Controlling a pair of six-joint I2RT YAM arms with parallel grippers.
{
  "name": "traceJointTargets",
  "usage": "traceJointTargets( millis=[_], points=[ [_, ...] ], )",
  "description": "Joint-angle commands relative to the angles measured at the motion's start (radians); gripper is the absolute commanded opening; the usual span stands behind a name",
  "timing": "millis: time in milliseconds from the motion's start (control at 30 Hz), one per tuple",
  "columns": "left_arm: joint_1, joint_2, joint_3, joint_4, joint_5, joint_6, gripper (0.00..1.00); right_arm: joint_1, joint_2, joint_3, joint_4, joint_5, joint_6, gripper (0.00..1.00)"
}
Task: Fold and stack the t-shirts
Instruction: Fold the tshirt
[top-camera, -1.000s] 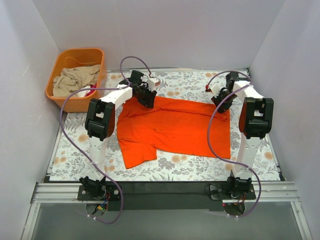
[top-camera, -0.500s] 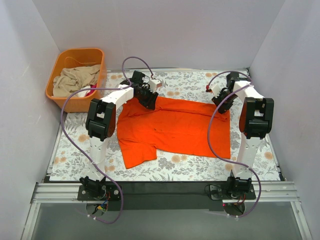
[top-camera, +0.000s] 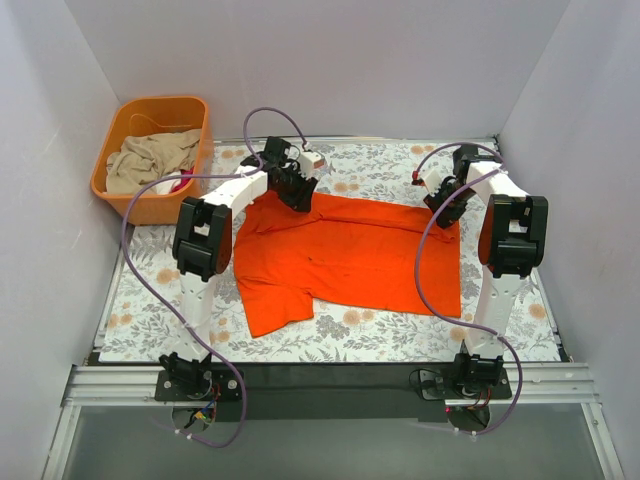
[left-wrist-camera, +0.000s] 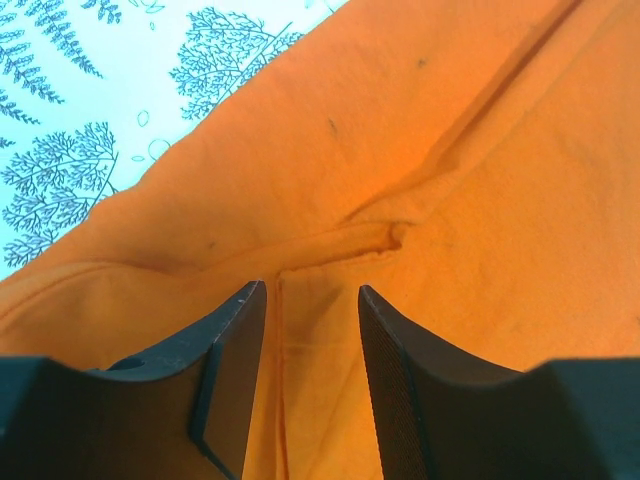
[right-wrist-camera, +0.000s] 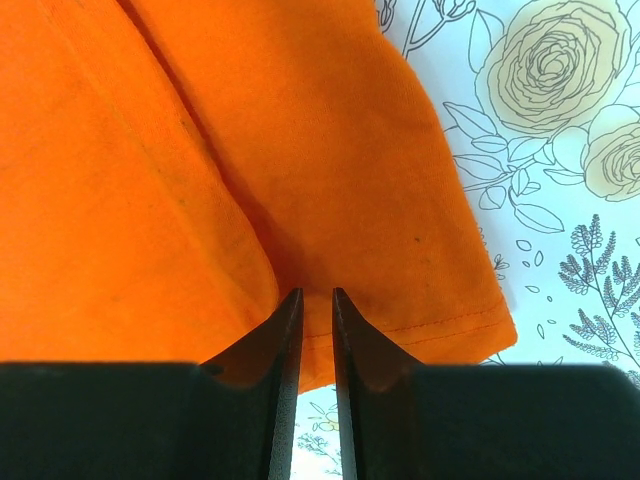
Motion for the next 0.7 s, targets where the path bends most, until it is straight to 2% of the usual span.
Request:
traceJointTargets(
  millis=[0,233,333,533,600,667],
  points=[
    [-0.003,0.017,0.025,0.005,0.006,0.001,0.4,-0.003,-0.007,0.024,-0.027,-0.001,-0.016,0.21],
    [-0.005,0.023,0.007,0.005,0.013,0.001,0.36,-0.006,-0.001,0.022,-0.029,0.002,-0.018,0.22],
    [-0.006,0.012,0.001,0.004,0.027,0.001,0.29,-0.008,-0.001,0.024,-0.029,0.004,-0.018,0.22],
    [-0.022,-0.071,-0.028,-0.004,0.073,-0.041,0.04,-0.01,0.006,0.033,-0.032,0.011,-0.018,0.22],
    [-0.032,-0.118,-0.071,-0.004,0.084,-0.039,0.0,-0.01,0.008,0.03,-0.032,0.016,-0.018,0.22],
    [-0.051,-0.153,-0.106,-0.008,0.087,-0.016,0.0,-0.01,0.011,0.033,-0.03,0.019,-0.016,0.22]
  ],
)
